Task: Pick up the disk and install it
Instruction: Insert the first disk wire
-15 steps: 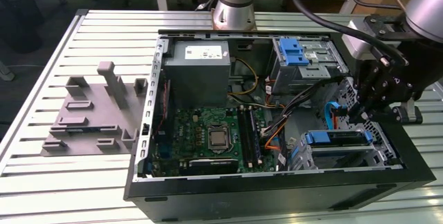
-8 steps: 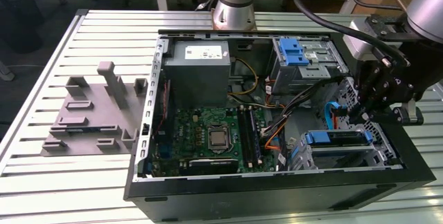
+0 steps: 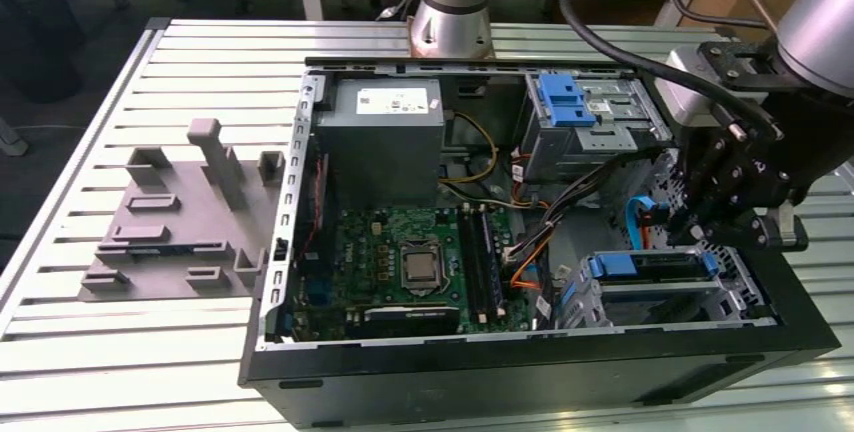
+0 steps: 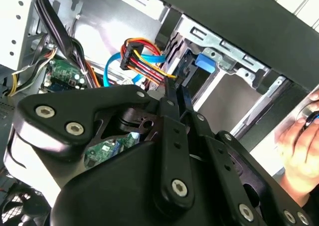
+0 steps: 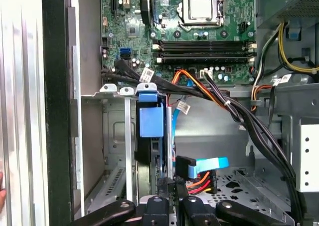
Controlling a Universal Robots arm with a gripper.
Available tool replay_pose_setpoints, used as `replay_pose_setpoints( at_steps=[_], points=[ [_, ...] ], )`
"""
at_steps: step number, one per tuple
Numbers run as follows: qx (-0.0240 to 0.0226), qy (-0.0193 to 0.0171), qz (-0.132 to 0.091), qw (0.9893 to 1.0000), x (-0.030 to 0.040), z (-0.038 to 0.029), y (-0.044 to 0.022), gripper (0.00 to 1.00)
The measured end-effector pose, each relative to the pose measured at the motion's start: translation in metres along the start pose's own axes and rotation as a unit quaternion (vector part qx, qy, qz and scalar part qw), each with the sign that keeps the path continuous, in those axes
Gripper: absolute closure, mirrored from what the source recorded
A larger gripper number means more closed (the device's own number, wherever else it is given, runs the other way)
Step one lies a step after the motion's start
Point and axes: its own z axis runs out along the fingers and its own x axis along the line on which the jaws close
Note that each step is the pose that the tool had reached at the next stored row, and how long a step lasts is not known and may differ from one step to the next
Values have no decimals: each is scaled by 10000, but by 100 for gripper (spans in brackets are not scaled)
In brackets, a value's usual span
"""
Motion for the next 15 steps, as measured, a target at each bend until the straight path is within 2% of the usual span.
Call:
replay_pose_setpoints(
  at_steps=[2,3,4,15],
  points=[
    [-104,4,2,9999,-1,3,-8,82],
    [-140,6,4,9999,0,4,-11,82],
    [-155,6,4,9999,1,6,-13,82],
    [-156,7,5,9999,12,7,-14,82]
  ],
)
